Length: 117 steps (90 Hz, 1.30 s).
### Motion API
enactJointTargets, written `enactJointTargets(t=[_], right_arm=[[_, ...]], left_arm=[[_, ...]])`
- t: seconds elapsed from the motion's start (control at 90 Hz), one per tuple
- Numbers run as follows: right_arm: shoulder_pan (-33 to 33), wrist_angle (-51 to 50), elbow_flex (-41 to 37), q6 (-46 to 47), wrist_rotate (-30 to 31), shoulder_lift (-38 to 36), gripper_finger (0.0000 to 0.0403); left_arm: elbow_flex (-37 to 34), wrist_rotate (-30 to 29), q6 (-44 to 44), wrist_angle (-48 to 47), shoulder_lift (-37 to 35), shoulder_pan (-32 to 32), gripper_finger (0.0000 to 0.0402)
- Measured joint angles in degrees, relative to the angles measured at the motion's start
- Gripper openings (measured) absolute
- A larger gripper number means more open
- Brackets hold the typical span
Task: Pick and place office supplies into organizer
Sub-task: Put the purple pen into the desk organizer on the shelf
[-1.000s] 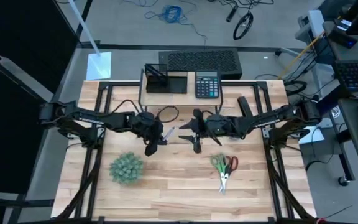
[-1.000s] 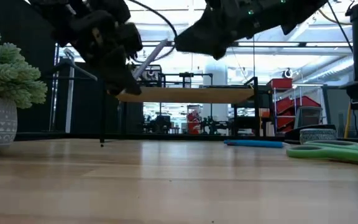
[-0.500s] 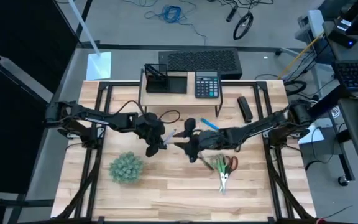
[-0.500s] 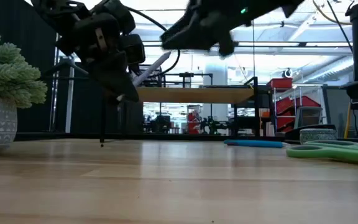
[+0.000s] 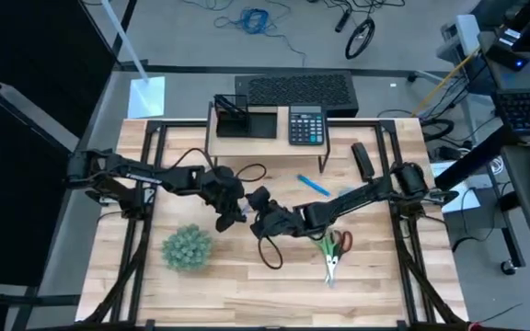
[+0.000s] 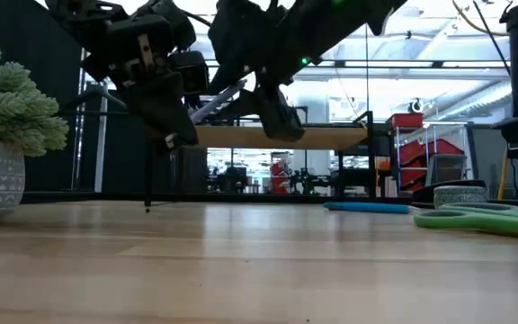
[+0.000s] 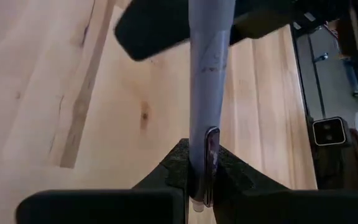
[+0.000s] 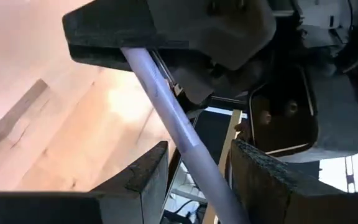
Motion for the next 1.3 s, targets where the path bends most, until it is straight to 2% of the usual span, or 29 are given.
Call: enactJointTargets(t=[0.233,0.322,0.456,0.5,0.8,1.056,1.3], right_arm=[[0.20,1.70,0.00,0.62,0.82,0.00,0.0145],[0.20,1.57,0.00,1.30,1.96,0.00,0.0110],[0.20,0.73,0.00,1.41,1.60,0.00,0.0031],[0.20,0.55,0.00,1.41,1.43,0.00,0.0019],[0.21,-2.73,0.00,8.39,1.21,0.00,0.0018],[0.20,-6.61,0.09,17.66,1.33,-0.30,0.0018],[-0.22,-12.54,0.21,37.85,1.22,-2.40,0.0018]], left_arm=[[0.00,-0.10,0.19,0.24,0.00,0.00,0.0030],[0.00,-0.13,-0.02,0.27,0.00,0.00,0.0043],[0.00,-0.25,-0.03,0.26,-0.01,0.00,0.0051],[0.00,-0.27,0.01,0.23,-0.02,0.00,0.0051],[0.00,-0.60,3.05,-0.14,-1.34,0.40,0.0053],[0.00,-0.79,5.20,-4.89,-6.87,4.02,0.0053],[0.00,-3.52,10.98,-8.51,-15.51,6.35,0.0054]])
